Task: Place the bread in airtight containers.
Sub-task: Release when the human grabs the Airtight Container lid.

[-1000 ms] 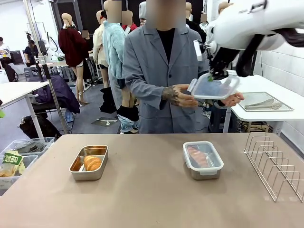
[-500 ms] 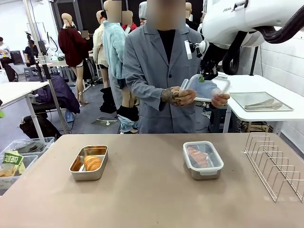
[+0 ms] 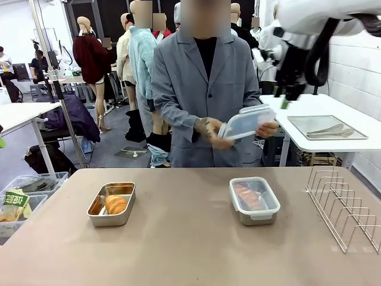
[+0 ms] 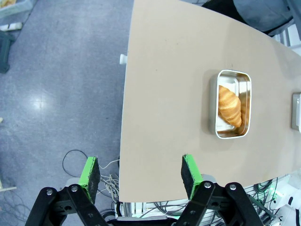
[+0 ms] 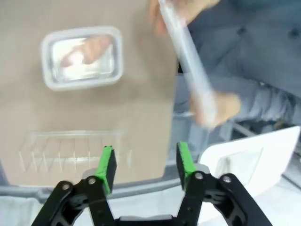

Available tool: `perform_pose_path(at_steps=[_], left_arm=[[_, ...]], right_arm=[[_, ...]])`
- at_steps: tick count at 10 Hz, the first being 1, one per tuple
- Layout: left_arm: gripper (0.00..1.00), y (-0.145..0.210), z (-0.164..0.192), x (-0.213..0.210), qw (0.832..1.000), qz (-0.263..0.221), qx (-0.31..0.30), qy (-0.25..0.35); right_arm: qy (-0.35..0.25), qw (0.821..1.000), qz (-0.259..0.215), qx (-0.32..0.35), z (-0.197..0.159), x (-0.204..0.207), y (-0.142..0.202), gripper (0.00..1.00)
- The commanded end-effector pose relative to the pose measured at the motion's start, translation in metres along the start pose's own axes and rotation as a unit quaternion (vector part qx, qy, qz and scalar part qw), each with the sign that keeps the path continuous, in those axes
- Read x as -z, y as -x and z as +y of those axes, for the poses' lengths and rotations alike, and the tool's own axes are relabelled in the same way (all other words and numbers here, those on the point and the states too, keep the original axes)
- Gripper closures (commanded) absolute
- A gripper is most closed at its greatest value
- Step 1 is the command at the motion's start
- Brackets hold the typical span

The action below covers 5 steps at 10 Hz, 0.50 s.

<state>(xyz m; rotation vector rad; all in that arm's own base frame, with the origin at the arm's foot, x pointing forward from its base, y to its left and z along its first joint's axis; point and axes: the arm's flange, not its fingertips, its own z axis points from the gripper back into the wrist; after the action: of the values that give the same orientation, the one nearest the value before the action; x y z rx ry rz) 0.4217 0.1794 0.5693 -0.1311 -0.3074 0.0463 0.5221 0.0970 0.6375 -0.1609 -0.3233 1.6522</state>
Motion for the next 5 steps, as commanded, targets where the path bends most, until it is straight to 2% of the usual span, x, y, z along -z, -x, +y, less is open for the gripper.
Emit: perform_pose_path(at_steps=[1,3,5], left_arm=[[0.11,0.001,0.001,-0.001,1.0,-0.001,0.0,-0.011],[0.11,0.001,0.001,-0.001,1.0,-0.001,0.0,-0.011],[0.11,0.001,0.001,-0.001,1.0,-0.001,0.0,-0.011]], right_arm=[[-0.065,0.997,0.031,0.001,0.021,0.002,0.043,0.0],[-0.13,0.991,0.008,-0.004,0.038,0.015,0.086,0.0],[-0.141,0.989,-0.035,0.007,0.048,0.031,0.113,0.0]])
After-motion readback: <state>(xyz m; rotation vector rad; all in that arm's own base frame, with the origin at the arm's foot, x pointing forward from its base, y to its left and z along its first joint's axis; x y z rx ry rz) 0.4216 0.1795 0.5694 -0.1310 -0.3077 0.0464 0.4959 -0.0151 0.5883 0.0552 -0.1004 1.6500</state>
